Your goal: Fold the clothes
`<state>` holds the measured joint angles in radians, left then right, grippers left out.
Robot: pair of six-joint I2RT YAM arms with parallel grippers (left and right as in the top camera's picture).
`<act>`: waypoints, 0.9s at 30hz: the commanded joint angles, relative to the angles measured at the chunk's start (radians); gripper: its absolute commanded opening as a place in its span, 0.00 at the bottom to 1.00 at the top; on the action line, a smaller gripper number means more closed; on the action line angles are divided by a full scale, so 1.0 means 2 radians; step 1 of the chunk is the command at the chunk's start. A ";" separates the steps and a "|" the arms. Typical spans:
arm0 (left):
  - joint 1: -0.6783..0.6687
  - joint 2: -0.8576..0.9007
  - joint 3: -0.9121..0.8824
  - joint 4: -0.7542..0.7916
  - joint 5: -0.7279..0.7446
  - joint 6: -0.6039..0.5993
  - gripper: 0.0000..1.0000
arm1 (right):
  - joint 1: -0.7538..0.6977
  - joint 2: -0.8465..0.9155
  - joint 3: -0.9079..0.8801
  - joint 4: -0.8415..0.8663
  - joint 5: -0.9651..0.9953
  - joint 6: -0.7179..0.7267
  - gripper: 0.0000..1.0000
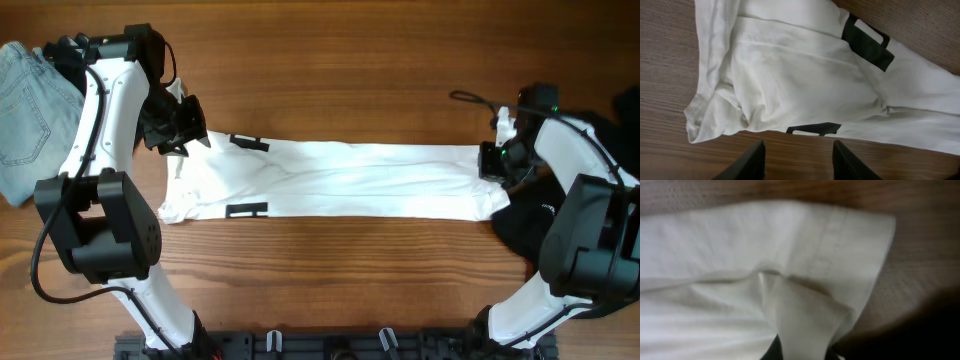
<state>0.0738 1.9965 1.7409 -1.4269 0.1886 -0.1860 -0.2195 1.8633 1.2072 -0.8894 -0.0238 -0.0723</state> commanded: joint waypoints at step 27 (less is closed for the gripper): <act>0.000 -0.011 -0.002 -0.001 0.002 -0.003 0.43 | 0.315 0.014 0.122 -0.017 -0.067 0.158 0.82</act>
<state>0.0738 1.9965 1.7405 -1.4254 0.1886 -0.1860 0.4053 1.8755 1.4368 -0.9253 -0.2638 0.2413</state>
